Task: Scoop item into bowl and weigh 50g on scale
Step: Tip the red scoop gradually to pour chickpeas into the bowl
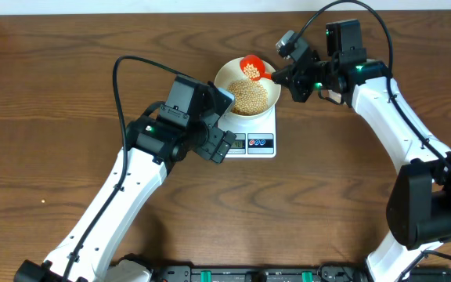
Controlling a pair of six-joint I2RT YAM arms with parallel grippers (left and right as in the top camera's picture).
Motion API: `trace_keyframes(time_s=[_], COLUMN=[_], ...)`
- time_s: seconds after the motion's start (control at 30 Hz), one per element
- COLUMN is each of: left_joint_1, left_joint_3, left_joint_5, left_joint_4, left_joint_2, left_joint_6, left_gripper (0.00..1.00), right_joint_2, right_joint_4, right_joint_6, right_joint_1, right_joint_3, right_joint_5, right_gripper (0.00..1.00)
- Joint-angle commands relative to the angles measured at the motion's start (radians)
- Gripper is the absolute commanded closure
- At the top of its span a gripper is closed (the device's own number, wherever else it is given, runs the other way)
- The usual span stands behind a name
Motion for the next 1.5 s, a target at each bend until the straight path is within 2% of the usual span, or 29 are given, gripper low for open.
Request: trace_keyframes(time_s=[0.0, 0.37, 0.53, 0.63, 1.47], left_joint_1=[0.001, 0.001, 0.001, 0.001, 0.001], left_joint_3=[0.002, 0.002, 0.002, 0.002, 0.002], left_joint_5=[-0.010, -0.010, -0.010, -0.010, -0.010], left_joint_4=[-0.001, -0.001, -0.001, -0.001, -0.001], left_joint_2=[0.006, 0.006, 0.006, 0.006, 0.006], left_joint_6=[0.002, 0.002, 0.002, 0.002, 0.002], left_gripper=[0.07, 0.07, 0.07, 0.07, 0.07], right_joint_2=[-0.031, -0.031, -0.031, -0.031, -0.031], right_joint_4=[0.001, 0.001, 0.002, 0.002, 0.002], right_joint_6=[-0.019, -0.014, 0.055, 0.055, 0.072], right_joint_1=[0.003, 0.003, -0.001, -0.006, -0.006], right_joint_3=[0.024, 0.024, 0.024, 0.024, 0.024], right_joint_5=[-0.007, -0.009, -0.042, -0.089, -0.090], right_gripper=[0.99, 0.99, 0.99, 0.99, 0.99])
